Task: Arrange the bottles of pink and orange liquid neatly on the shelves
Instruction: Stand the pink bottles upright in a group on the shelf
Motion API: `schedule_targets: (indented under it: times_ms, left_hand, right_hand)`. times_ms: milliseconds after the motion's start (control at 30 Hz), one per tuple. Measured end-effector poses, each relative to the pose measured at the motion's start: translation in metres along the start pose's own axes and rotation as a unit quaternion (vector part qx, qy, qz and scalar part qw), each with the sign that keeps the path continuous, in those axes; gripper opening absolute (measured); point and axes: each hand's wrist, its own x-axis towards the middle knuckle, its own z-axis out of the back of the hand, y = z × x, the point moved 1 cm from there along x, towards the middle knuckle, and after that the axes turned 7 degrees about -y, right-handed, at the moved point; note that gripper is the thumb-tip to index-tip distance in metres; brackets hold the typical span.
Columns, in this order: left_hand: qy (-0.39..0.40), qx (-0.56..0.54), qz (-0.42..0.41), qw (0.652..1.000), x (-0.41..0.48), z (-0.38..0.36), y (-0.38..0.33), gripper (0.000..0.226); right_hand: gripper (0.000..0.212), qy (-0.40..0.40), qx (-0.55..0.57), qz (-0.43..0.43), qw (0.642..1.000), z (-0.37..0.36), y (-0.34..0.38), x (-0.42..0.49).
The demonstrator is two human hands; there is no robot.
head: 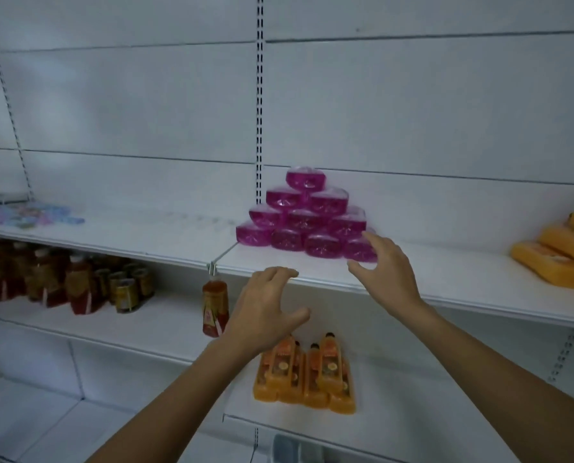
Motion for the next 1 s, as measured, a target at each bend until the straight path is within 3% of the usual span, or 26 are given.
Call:
schedule_targets:
  times_ms: [167, 367, 500, 633, 733, 867, 933, 1000]
  left_hand:
    - [-0.032, 0.009, 0.009, 0.999, 0.069, -0.004, 0.038, 0.064]
    - [-0.045, 0.011, 0.057, 0.997, 0.151, -0.022, 0.1, 0.109]
    - [-0.008, -0.018, 0.111, 0.994, 0.185, -0.037, 0.144, 0.116]
    - [0.053, -0.096, 0.111, 0.988, 0.212, -0.049, 0.179, 0.111]
    - [0.07, -0.175, 0.114, 0.975, 0.223, -0.052, 0.195, 0.098]
    - [0.089, -0.241, 0.136, 0.957, 0.229, -0.062, 0.209, 0.114]
    - [0.109, -0.25, 0.141, 0.952, 0.233, -0.067, 0.214, 0.117]
    - [0.119, -0.254, 0.14, 0.95, 0.235, -0.069, 0.217, 0.112]
  right_hand:
    - [0.056, -0.021, 0.024, -0.031, 0.999, -0.017, -0.014, 0.048]
    - [0.062, -0.021, 0.077, -0.099, 0.992, -0.042, -0.035, 0.11]
    - [0.057, 0.021, 0.128, -0.191, 0.973, -0.068, -0.059, 0.142]
    - [0.077, 0.074, 0.103, -0.213, 0.969, -0.085, -0.098, 0.161]
    - [0.066, 0.124, 0.09, -0.214, 0.965, -0.082, -0.112, 0.177]
    - [0.029, 0.115, 0.2, -0.251, 0.94, -0.079, -0.104, 0.176]
    - [0.026, 0.135, 0.207, -0.22, 0.944, -0.083, -0.094, 0.165]
    - [0.024, 0.168, 0.225, -0.192, 0.94, -0.083, -0.129, 0.183]
